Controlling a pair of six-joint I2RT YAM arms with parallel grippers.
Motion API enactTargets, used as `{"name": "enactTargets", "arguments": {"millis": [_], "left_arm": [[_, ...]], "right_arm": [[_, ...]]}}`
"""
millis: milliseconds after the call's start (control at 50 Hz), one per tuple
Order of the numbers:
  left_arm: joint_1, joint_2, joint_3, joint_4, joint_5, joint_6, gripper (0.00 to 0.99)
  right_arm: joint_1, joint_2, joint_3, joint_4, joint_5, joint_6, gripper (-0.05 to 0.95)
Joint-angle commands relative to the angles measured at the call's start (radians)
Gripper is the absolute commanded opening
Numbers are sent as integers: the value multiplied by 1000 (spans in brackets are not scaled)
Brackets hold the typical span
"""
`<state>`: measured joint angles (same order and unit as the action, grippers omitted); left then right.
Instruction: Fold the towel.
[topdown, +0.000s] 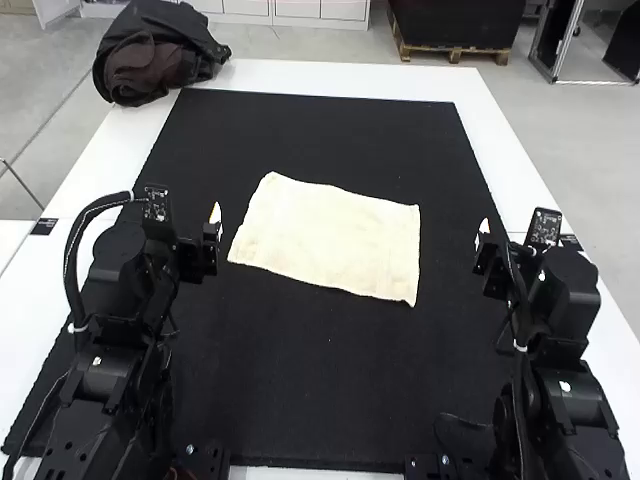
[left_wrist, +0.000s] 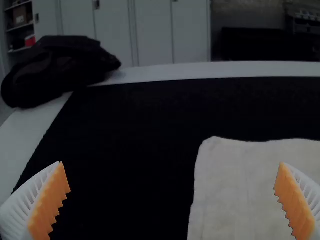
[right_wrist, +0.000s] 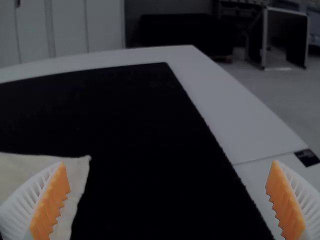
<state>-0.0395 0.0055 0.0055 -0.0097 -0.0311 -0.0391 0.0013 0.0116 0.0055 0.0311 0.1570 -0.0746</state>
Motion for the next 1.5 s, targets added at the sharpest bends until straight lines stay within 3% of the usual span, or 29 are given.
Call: {"name": "enactTargets", "arguments": {"millis": [0,320,460,640,1480], "left_arm": [[4,-10,-6,10,-13,-8,967],[3,-9,-6,8,-13,-8,967],[3,-9,-4,8,-13,-8,967],[3,-9,-4,8,-13,-8,967],[3,-10,-4,13,-13,-8,967]], "right_arm": [[-14,-12,-6,6,-8,10,910],[-14,-10,-6,7,-11,10,910],[-11,-10,-6,-10,-99,10,910],[-9,-10,-6,-13,-134,10,910],[-14,-12,-6,-30,-149,9,910]]}}
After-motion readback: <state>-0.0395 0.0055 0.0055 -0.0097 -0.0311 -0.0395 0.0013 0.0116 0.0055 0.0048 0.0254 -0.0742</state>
